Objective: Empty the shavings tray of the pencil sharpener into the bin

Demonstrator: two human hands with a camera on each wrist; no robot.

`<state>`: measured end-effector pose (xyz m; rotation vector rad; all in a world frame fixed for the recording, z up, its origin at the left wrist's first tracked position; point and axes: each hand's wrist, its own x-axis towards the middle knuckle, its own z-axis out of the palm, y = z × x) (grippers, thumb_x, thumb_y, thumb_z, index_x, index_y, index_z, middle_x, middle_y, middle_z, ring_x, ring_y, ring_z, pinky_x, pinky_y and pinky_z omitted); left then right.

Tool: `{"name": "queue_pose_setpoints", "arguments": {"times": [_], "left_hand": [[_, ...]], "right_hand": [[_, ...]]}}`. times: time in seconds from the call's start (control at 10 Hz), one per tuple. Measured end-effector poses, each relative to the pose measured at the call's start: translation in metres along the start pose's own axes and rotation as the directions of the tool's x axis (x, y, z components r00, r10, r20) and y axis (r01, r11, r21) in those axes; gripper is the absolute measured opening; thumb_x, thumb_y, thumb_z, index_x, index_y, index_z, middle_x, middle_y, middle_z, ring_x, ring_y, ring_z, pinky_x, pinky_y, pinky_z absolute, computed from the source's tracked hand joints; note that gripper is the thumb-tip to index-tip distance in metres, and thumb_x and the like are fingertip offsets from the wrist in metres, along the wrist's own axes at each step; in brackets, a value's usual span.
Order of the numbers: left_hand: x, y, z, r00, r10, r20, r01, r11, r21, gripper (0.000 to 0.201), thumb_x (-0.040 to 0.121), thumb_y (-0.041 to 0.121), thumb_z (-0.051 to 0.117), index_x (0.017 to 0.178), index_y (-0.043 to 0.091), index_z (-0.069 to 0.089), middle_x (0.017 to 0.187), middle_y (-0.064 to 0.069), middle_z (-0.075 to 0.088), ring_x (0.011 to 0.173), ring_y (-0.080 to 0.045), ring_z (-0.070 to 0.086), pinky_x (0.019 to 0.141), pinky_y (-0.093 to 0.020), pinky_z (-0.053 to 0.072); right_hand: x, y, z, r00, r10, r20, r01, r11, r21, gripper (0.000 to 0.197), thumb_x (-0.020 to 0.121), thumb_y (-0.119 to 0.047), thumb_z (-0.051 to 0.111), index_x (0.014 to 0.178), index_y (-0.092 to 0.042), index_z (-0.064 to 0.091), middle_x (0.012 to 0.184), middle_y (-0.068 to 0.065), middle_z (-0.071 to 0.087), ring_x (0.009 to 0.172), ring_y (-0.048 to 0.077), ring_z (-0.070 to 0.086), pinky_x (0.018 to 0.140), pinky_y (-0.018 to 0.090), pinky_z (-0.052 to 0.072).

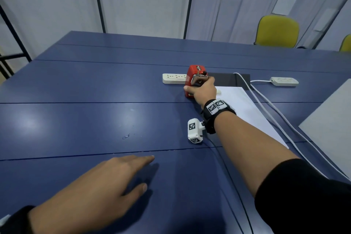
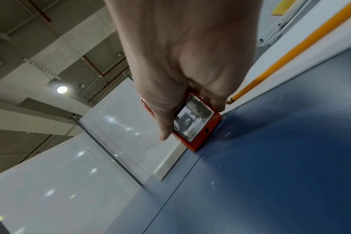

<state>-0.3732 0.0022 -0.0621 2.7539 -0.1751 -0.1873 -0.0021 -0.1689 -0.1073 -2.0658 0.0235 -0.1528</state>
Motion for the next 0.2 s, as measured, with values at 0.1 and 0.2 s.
{"name": "queue_pose_setpoints", "arguments": {"times": [0.1,0.2], "left_hand": [[0.0,0.003,-0.002,1.0,-0.012,-0.023,0.012,0.999,0.038,0.071,0.096,0.066,0.044,0.162,0.052,0.02,0.16,0.037,0.037,0.147,0.005,0.042,0.116,-0.02,0.039],[-0.007,0.011,-0.002,1.0,-0.009,-0.002,0.009,0.998,0.069,0.071,0.097,0.066,0.044,0.162,0.05,0.019,0.161,0.034,0.037,0.147,0.002,0.043,0.116,-0.023,0.04]], "right_hand": [[-0.011,-0.007,-0.01,0.999,0.036,0.041,-0.036,0.999,-0.009,0.108,0.073,-0.042,0.1,0.153,-0.007,0.038,0.145,0.015,0.066,0.131,0.038,0.066,0.112,0.049,0.053],[-0.023,-0.009,-0.02,0.998,0.022,0.061,-0.022,1.0,0.008,0.115,0.077,-0.043,0.098,0.162,-0.006,0.03,0.151,0.015,0.062,0.137,0.036,0.062,0.115,0.043,0.05]]}}
